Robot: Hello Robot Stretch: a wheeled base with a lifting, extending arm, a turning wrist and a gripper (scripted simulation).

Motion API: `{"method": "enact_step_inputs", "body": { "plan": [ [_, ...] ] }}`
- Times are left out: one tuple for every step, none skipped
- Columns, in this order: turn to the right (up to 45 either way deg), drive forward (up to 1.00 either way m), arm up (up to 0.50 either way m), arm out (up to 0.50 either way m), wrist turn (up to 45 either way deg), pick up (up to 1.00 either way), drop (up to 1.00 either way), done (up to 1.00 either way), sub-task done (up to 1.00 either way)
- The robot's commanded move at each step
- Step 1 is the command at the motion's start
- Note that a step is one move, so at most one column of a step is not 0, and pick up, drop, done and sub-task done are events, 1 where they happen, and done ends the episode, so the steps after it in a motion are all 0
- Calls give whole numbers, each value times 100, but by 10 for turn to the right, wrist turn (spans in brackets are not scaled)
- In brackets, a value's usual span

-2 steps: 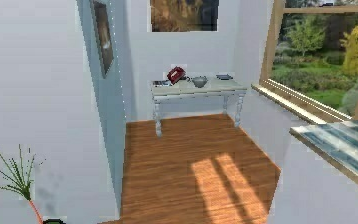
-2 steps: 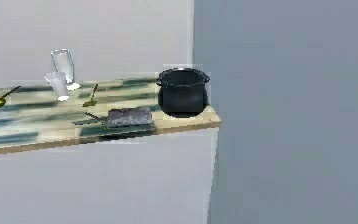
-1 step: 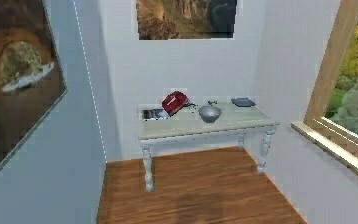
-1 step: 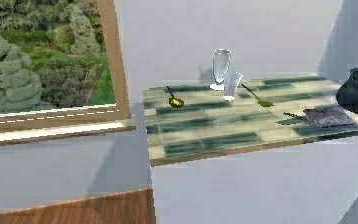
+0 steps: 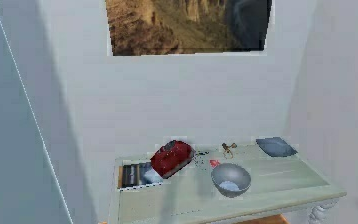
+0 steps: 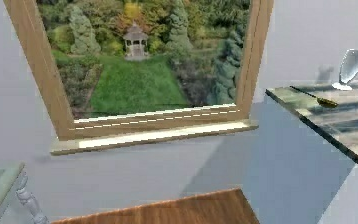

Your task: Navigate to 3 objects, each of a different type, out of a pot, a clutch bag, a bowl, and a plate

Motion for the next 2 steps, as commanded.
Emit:
{"method": "enact_step_inputs", "body": {
  "plan": [
    [150, 0, 0, 0, 0, 0, 0, 0, 0],
    [0, 0, 0, 0, 0, 0, 0, 100, 0]
  ]
}}
